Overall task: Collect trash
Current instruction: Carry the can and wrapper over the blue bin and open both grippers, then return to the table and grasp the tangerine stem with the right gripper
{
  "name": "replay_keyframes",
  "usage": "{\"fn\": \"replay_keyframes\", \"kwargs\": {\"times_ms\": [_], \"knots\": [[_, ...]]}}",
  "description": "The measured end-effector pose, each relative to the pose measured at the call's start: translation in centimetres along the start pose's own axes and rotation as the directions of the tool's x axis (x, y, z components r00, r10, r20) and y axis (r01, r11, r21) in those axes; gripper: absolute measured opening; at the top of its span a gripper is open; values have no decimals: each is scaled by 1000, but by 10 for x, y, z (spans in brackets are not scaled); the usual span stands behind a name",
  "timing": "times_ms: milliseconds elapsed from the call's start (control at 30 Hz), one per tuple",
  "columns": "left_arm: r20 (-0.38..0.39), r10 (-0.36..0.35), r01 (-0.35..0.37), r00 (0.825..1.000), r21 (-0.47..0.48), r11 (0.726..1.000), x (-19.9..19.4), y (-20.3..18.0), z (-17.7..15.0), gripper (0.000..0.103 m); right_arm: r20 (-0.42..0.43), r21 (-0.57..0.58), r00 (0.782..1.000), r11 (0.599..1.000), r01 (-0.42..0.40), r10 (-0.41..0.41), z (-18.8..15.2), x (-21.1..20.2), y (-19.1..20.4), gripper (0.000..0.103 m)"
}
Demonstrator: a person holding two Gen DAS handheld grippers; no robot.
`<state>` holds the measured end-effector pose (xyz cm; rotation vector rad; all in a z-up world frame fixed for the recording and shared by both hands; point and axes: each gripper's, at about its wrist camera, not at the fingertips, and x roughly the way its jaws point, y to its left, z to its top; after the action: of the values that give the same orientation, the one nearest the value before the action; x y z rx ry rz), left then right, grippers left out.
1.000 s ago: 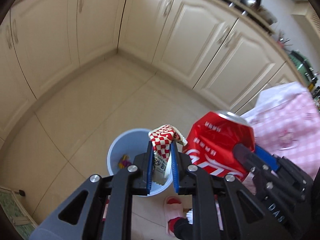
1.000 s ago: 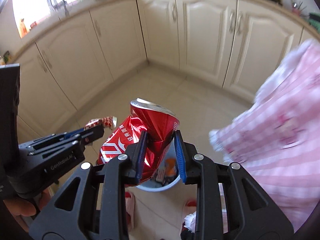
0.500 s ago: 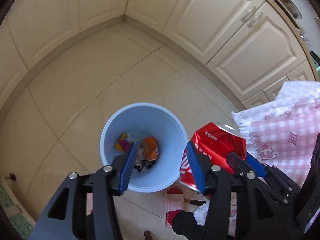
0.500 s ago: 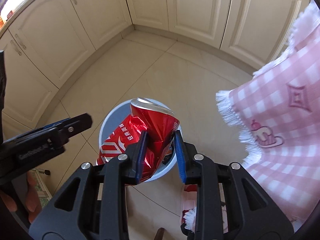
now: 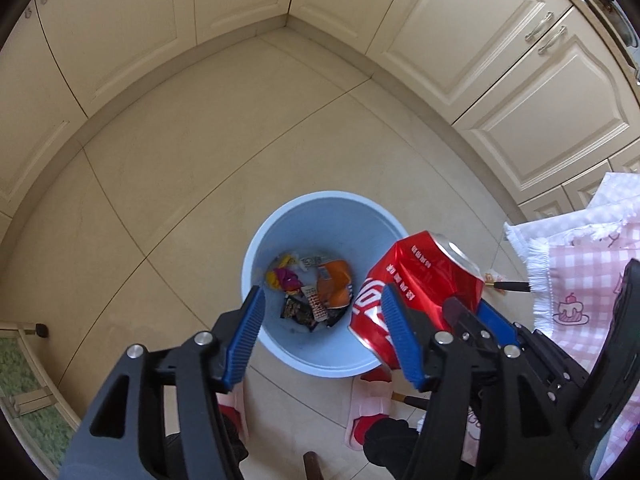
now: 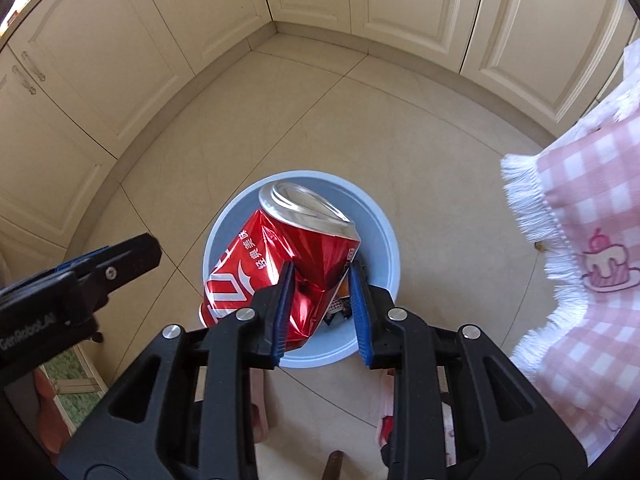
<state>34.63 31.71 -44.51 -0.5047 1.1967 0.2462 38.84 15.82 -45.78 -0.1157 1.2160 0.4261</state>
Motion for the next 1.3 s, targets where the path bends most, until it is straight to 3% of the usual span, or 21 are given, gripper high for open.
{"fn": "replay_keyframes", "kwargs": {"times_ms": [233,500,667,867,967,1100,1167,1233,1300], "knots": [[-16,38,-37,999,35,999,3,-3,0,60,-35,43,999,998,-39,40,0,10,-2,29],[-10,65,-64,998,63,996,3,-8,1,60,-16,16,1000,1000,-20,20,0,-5,3,29],[28,31,-32,999,63,997,-12,-13,-3,60,33,-29,999,1000,12,-11,0,-42,8,29],[84,-54,52,995,29,998,-48,-15,-18,60,147,-67,988,996,53,-43,-7,-120,3,29],[166,-107,99,980,53,994,-91,-32,-27,60,210,-75,976,995,72,-55,-14,-165,-3,29],[243,-230,214,942,90,973,-152,-67,-44,60,309,-52,948,994,96,-76,-28,-232,-17,29],[263,-282,257,923,127,958,-179,-87,-53,60,375,-29,924,995,97,-79,-38,-275,-29,32],[288,-309,266,906,179,947,-203,-109,-63,60,430,-10,898,994,105,-91,-48,-310,-42,45],[311,-338,272,888,238,932,-229,-136,-74,63,471,9,877,995,101,-93,-61,-342,-58,45]]}}
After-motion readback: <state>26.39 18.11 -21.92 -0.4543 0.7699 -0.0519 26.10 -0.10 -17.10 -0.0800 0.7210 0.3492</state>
